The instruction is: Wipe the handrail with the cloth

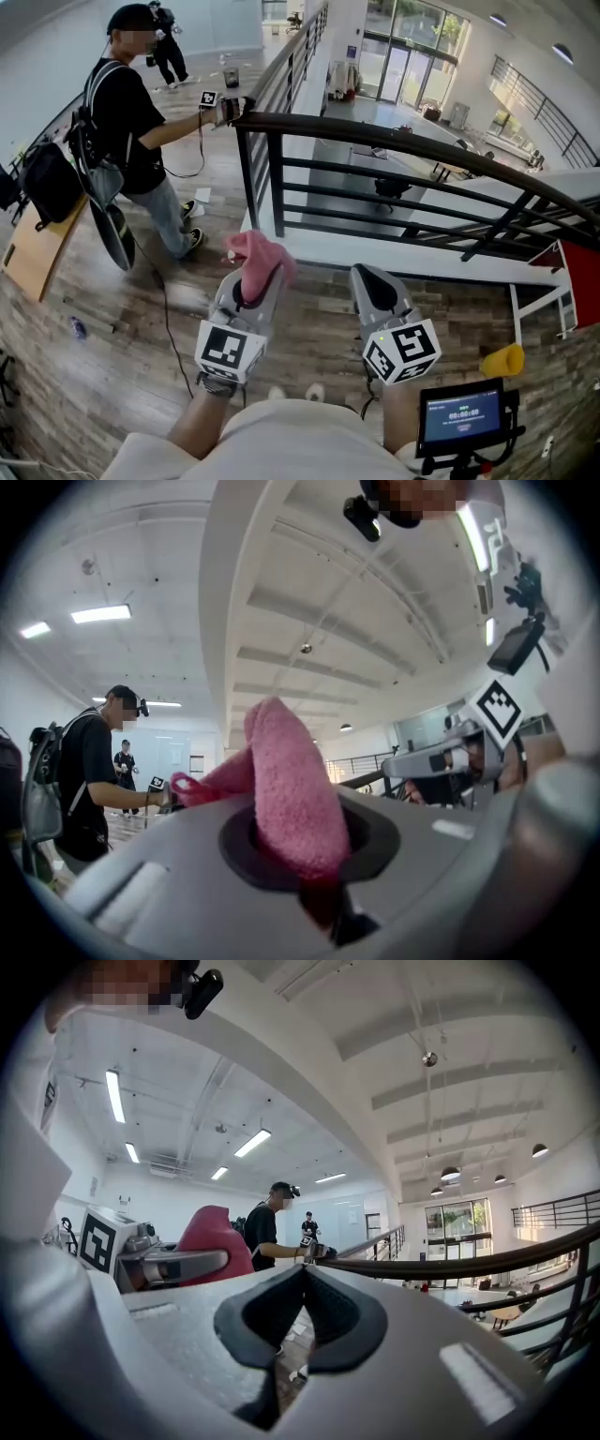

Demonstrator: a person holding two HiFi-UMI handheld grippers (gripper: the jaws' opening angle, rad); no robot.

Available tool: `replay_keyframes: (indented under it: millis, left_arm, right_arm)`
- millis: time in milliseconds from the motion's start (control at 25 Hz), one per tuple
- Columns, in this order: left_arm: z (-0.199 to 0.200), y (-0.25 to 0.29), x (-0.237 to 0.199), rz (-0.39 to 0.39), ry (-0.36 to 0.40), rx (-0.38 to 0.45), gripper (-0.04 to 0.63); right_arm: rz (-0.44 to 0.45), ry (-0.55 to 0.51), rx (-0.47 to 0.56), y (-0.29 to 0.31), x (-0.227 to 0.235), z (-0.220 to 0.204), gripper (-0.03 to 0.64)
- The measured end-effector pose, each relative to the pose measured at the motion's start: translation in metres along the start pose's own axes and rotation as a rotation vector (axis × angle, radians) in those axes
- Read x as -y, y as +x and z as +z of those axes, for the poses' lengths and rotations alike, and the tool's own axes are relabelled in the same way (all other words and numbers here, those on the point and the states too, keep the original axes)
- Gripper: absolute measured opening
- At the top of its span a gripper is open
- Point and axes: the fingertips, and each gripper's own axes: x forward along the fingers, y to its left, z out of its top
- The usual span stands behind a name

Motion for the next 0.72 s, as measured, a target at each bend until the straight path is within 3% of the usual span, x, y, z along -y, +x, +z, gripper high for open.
replay_keyframes:
  millis: [240, 720]
  left_arm:
    - [-0.005, 0.002, 0.004, 0.001, -0.007, -0.014, 0.040]
    - [-0.012, 0.025, 0.031, 0.062, -0.007, -0.038, 0.040]
  right_arm:
    - [0.020, 0.016, 0.026, -0.003, 0.000, 0.002, 0.003]
    - [0.066, -0.004, -0.047, -0.015, 0.040, -0.019, 0.003]
